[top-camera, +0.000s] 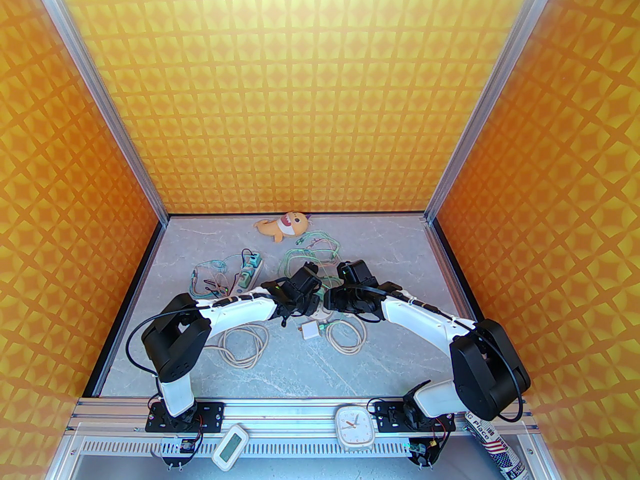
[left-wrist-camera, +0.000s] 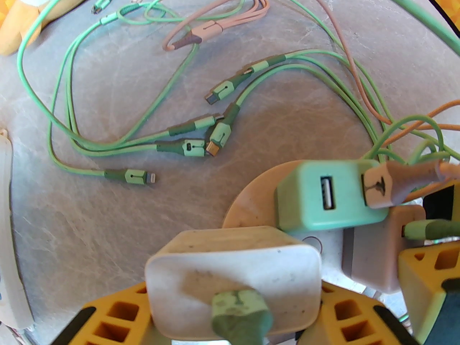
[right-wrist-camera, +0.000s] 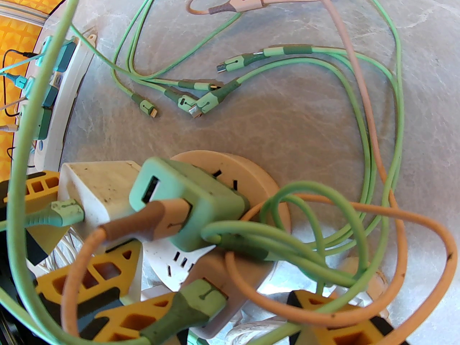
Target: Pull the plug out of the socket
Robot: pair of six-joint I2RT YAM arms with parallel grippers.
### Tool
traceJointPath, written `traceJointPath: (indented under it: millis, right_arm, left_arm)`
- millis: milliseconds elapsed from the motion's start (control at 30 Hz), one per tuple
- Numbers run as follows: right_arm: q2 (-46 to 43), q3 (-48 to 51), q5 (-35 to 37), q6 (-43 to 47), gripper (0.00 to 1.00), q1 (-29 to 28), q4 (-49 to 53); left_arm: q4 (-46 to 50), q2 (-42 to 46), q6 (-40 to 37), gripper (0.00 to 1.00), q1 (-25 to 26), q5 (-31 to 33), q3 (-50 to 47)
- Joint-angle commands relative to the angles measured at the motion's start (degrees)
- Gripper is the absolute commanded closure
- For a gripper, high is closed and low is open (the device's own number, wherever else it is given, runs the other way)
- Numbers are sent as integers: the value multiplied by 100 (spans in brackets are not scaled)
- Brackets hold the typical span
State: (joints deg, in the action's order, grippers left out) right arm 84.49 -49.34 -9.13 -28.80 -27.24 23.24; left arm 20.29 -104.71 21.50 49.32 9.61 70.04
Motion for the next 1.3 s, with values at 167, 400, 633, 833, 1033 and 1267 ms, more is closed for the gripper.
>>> traceJointPath:
  millis: [167, 400, 633, 833, 1033, 1267]
  right_arm:
    - [500, 318, 491, 170, 50, 7, 804]
    - [499, 359, 484, 157, 50, 8, 778]
    - [480, 411, 497, 168, 51, 9, 778]
    - [508, 390, 504, 172, 50, 8, 804]
    - [534, 417, 535, 176, 51, 8, 811]
    - [550, 425, 577, 193, 50, 6, 840]
  left_arm:
    - [-539, 529, 421, 83, -151, -766, -28]
    - [-520, 558, 415, 86, -156, -778, -14]
    - [-756, 621, 529, 88, -209, -1051, -148]
    - [-334, 387, 7, 89, 73, -655, 139]
    - [36, 42, -376, 89, 568, 14, 471]
    - [18, 94, -159, 89, 571, 18, 452]
